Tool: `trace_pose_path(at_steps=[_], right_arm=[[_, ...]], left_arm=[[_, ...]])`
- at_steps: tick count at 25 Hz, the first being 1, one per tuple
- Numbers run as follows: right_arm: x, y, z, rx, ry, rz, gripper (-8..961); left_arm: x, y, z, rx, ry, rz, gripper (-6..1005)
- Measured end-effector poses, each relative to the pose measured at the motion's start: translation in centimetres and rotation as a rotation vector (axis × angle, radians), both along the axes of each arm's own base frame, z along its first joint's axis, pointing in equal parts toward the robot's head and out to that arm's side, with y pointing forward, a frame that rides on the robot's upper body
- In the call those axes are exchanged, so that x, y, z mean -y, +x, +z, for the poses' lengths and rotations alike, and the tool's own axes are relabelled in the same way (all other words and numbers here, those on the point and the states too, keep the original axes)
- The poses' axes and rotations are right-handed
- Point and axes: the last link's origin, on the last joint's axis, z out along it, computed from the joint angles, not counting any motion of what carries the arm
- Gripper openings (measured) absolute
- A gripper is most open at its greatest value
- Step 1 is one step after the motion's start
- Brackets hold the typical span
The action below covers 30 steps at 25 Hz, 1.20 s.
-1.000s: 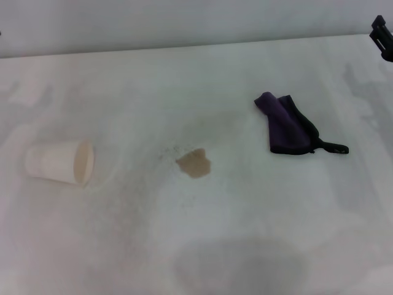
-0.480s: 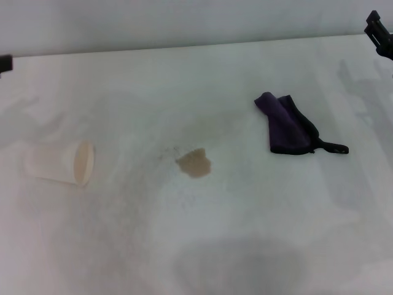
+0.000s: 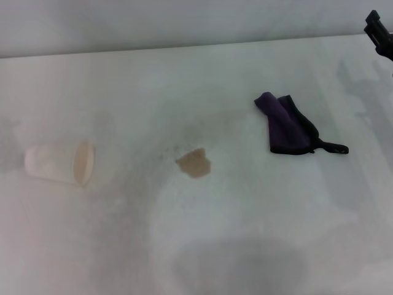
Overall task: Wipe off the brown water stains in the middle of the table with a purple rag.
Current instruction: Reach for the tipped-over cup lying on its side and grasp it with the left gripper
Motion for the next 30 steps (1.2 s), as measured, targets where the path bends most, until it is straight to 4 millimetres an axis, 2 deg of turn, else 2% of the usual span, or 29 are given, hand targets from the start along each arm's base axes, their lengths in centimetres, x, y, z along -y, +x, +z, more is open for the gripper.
trace_pose_path(at_steps=[5, 12, 20, 30], right_arm=[[-0.3, -0.4, -0.5, -0.024, -0.012, 0.005, 868], [-0.5, -0.6, -0.8, -0.031, -0.022, 0.005, 868], [-0.2, -0.5, -0.9, -0.051, -0.011, -0.008, 868], [-0.1, -0.4, -0.8, -0.056, -0.002, -0.006, 868]], left_arm=[[0.8, 0.9, -1.2, -0.100, -0.125, -0.051, 779], [0.4, 0.9, -4.5, -0.261, -0.247, -0.134, 778], [-0.8, -0.7, -10.0, -0.365, -0.287, -0.228, 777], [-2.3, -2.1, -12.7, -0.375, -0.294, -0.277, 779]])
